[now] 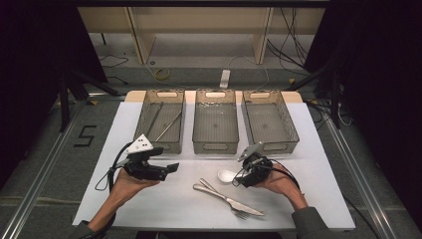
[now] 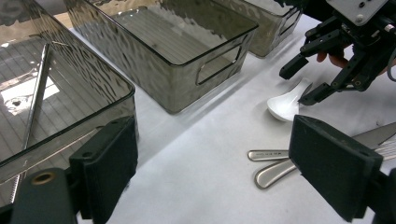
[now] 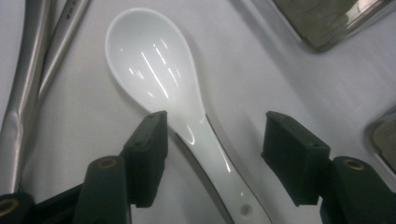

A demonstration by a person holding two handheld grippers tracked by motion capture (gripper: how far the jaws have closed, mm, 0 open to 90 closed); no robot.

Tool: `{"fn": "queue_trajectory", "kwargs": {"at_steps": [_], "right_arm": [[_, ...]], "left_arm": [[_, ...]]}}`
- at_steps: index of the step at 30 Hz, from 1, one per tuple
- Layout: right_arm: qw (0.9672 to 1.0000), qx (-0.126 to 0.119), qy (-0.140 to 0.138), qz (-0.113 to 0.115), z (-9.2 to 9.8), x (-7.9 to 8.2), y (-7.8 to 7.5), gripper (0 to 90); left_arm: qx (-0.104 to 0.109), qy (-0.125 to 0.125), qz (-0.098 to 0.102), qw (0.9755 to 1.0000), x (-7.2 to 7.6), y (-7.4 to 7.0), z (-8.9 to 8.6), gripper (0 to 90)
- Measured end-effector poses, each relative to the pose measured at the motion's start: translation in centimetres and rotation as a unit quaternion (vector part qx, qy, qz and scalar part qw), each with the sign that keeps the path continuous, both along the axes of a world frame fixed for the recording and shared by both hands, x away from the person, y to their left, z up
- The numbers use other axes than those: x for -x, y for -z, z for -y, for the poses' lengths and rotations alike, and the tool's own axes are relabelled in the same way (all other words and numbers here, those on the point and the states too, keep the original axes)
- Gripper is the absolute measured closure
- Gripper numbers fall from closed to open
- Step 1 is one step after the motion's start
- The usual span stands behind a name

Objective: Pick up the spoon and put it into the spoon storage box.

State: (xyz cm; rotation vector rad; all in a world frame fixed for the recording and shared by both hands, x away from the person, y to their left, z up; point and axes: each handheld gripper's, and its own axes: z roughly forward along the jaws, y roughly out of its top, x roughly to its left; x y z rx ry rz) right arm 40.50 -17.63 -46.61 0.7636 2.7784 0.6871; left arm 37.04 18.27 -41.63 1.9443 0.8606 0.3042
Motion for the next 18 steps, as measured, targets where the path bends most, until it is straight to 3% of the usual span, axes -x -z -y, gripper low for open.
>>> {"fn": "queue_trajectory", "kwargs": {"at_steps": [6,18], "right_arm": [[0.9996,0.007,-0.009,-0.026,0.10,0.12,0.14,50.9],[0.9991,0.019,-0.019,-0.032,-0.36,0.60,-0.10,73.1]], "left_arm": [[-0.005,0.003,0.002,1.0000,0.02,0.01,0.08,15.2],[-0.012,0.003,0.003,0.9999,0.05,0.11,0.24,15.4]]}}
